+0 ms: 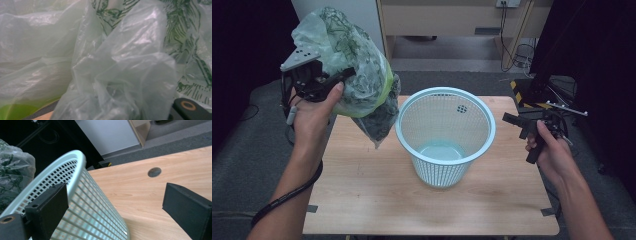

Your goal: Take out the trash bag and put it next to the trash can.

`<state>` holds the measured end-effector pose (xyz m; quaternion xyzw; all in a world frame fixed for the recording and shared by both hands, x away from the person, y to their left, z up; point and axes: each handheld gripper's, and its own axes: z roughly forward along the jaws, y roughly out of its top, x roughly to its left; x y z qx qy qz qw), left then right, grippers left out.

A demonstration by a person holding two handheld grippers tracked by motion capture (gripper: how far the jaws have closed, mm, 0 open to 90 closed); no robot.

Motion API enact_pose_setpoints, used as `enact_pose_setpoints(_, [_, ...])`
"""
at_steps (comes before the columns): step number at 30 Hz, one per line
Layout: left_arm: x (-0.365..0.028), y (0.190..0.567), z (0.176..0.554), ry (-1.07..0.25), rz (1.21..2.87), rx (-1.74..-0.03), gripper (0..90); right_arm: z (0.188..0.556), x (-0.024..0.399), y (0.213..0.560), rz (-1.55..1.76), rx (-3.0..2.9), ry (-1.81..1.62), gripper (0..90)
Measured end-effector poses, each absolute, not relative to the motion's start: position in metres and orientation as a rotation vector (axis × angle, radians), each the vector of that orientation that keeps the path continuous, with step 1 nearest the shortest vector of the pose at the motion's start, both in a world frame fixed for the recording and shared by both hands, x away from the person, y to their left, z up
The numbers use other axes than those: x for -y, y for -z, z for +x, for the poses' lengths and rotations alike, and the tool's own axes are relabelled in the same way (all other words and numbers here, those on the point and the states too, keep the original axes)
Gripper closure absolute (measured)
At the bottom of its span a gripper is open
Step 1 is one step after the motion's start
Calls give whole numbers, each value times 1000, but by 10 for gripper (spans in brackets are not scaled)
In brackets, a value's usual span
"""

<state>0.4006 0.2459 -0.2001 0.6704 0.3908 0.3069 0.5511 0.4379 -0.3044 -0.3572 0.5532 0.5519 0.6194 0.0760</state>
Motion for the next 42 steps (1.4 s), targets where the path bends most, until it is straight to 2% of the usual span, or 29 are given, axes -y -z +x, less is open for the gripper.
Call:
enact_pose_setpoints(2, [-249, 217, 408, -759, 1595, -971, 894, 438, 308, 369, 1678, -1655, -1835, 69])
enact_pose_setpoints(4, [-251, 224, 411, -753, 1591, -986, 894, 438, 308, 372, 1675, -1656, -1825, 71])
enact_pose_setpoints(13, [-260, 296, 432, -688, 1614, -1106, 894, 437, 312, 405, 1727, -1696, -1774, 76])
enact_pose_setpoints(21, [-258, 345, 436, -644, 1631, -1143, 893, 436, 306, 428, 1718, -1759, -1687, 75])
enact_pose_setpoints(30, [-247, 401, 432, -625, 1684, -1144, 871, 432, 299, 470, 1730, -1829, -1513, 72])
enact_pose_setpoints(35, [-240, 429, 428, -628, 1704, -1155, 736, 432, 297, 495, 1735, -1856, -1371, 71])
enact_pose_setpoints(41, [-233, 460, 422, -632, 1664, -1171, 397, 432, 291, 517, 1756, -1872, -1252, 72])
enact_pose_setpoints(42, [-233, 463, 421, -626, 1655, -1174, 362, 432, 290, 521, 1745, -1884, -1224, 72])
